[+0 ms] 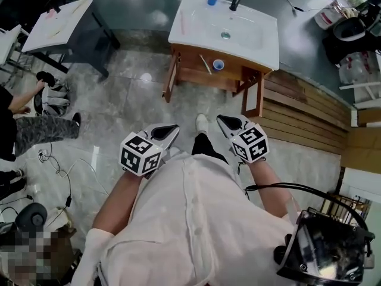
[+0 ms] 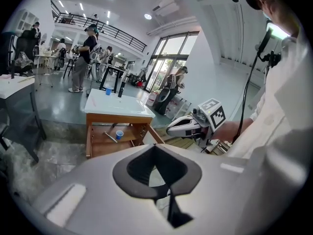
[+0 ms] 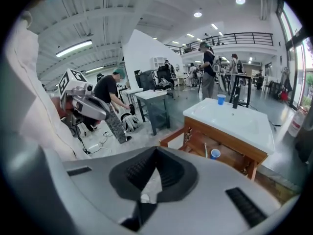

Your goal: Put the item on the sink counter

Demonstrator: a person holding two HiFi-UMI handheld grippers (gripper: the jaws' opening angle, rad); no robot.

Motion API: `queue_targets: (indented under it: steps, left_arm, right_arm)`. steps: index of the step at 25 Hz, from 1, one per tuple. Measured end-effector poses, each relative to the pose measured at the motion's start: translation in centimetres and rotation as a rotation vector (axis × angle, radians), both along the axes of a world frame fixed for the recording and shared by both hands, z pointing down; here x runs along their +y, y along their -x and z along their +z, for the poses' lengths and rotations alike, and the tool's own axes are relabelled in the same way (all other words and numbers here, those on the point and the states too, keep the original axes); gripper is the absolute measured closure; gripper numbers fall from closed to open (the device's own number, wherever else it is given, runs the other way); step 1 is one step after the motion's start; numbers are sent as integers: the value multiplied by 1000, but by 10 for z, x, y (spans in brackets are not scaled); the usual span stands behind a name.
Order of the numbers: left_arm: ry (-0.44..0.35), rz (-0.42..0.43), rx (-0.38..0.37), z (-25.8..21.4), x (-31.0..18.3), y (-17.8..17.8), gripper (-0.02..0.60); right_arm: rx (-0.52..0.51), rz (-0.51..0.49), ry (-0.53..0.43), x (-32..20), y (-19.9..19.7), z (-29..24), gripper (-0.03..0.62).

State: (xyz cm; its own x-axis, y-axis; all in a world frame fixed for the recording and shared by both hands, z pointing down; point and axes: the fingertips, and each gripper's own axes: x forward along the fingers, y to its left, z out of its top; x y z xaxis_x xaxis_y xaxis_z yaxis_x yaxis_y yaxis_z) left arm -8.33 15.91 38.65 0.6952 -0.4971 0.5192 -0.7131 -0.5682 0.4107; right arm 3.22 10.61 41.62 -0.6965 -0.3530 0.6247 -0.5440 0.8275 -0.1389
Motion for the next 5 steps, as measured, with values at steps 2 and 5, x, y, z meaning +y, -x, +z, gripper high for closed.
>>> queue_targets:
  steps: [2,5]
  left_arm:
    - [1,-10,0,1,0,4,577]
    - [1,-25,3,4,-4,8,577]
  right_arm:
    - [3,-8,1,-1,3,2,589]
    - [13,-17,1,-7,4,7,589]
